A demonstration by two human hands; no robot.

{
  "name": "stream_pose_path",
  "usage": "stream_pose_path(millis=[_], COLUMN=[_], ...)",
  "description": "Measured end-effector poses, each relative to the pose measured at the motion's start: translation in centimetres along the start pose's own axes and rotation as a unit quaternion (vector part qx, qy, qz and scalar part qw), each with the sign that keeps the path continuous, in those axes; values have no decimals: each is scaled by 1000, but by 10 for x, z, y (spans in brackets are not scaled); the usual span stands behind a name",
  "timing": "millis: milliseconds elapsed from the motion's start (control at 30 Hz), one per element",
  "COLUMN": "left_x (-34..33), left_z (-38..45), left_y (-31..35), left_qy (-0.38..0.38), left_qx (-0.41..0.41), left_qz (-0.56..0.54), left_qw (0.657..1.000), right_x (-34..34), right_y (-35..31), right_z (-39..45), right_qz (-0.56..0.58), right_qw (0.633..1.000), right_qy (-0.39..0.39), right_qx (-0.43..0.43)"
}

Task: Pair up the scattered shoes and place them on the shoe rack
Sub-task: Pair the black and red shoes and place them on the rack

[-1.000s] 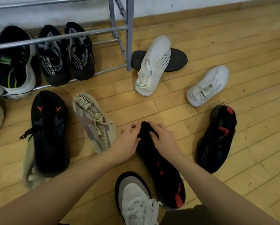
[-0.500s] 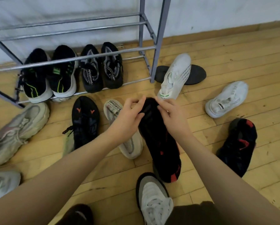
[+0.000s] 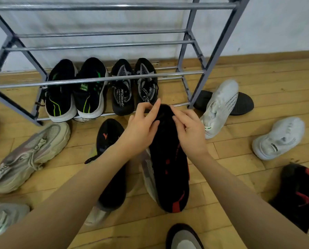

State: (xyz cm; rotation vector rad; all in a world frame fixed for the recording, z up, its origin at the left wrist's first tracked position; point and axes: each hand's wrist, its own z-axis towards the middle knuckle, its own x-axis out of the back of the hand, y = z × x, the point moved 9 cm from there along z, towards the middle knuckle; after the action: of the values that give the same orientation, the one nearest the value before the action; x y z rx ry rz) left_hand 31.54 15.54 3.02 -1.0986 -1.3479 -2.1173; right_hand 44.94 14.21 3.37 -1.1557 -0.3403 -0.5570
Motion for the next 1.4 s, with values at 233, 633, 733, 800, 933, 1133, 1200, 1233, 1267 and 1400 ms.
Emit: stream_pose_path(millis=[233,633,733,800,933,1133,1200,1233,1267,1400], left_x=[-60,-52,-45,-44,-60,-133,-162,-177,-192,-256], left_z=[0,-9,-5,-2,8,14,14,13,11,-3], left_y=[-59,-46,-6,19,59,116,132,141,149,188], left_qy=[-157,-110,-94,-88,-91,-154,-173,-182,-190,-238], left_qx=[80,47,-17,-51,-88,-130,-131,-132,-135,-171], left_qz=[93,179,174,171,152,128,118,109,98,85], left_qw=[980,977,980,980,980,971,969,968,967,952], right_x=[-66,-48,-13,13,59,124,149,163,175,210], right_y=[66,73,67,66,81,124,140,149,158,193], right_z=[-20,-39,-47,-55,-74,-122,-138,-147,-157,-207], right_qz=[-50,-119,-133,-147,-192,-271,-305,-319,-332,-389], right_qw=[965,964,973,974,962,925,909,899,888,828], right_qy=[-210,-195,-120,-90,-63,-49,-44,-33,-25,-21], right_qx=[-153,-137,-142,-148,-186,-262,-281,-298,-318,-403])
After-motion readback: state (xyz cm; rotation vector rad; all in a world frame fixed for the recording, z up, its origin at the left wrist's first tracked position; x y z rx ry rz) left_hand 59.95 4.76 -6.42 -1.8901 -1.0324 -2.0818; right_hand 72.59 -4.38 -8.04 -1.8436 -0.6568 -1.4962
